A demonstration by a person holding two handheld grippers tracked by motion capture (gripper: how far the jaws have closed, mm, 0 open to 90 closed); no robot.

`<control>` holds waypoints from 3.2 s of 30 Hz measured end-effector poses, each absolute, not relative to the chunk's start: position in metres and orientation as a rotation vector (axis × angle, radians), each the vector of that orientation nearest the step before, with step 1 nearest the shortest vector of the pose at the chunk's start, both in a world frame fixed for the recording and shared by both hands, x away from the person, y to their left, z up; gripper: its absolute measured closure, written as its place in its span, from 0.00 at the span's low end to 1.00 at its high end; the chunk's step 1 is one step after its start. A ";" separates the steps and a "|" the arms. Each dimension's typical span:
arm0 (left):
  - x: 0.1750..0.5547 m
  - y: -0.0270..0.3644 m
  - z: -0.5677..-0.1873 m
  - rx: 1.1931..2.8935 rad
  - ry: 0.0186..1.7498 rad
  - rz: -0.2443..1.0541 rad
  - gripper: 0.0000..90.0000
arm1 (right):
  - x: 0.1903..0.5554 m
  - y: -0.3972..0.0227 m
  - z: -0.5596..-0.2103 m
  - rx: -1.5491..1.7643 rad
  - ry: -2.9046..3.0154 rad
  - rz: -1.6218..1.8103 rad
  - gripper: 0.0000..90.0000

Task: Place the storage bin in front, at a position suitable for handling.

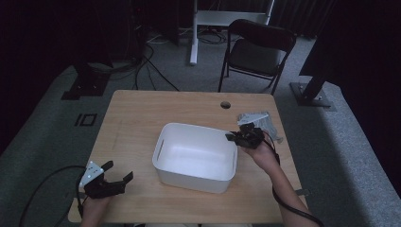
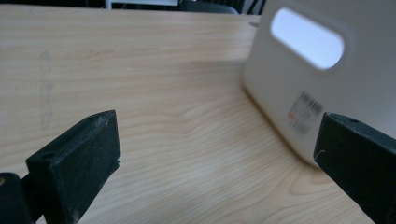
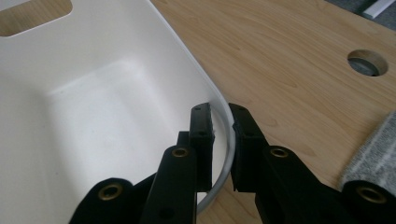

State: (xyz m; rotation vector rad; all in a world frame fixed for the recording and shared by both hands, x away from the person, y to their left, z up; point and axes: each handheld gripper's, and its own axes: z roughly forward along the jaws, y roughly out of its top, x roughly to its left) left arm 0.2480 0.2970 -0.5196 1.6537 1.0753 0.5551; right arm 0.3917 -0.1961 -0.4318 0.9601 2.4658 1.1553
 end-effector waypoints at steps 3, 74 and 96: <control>0.246 0.290 -0.513 1.666 1.041 0.527 0.01 | 0.394 -0.192 -0.432 0.939 2.479 1.158 0.90; 0.338 0.199 -0.438 1.905 1.026 0.520 0.72 | 0.340 -0.182 -0.436 1.257 2.154 1.241 0.72; 0.325 0.201 -0.447 1.864 1.024 0.486 0.66 | 0.347 -0.176 -0.433 1.308 2.109 1.193 0.85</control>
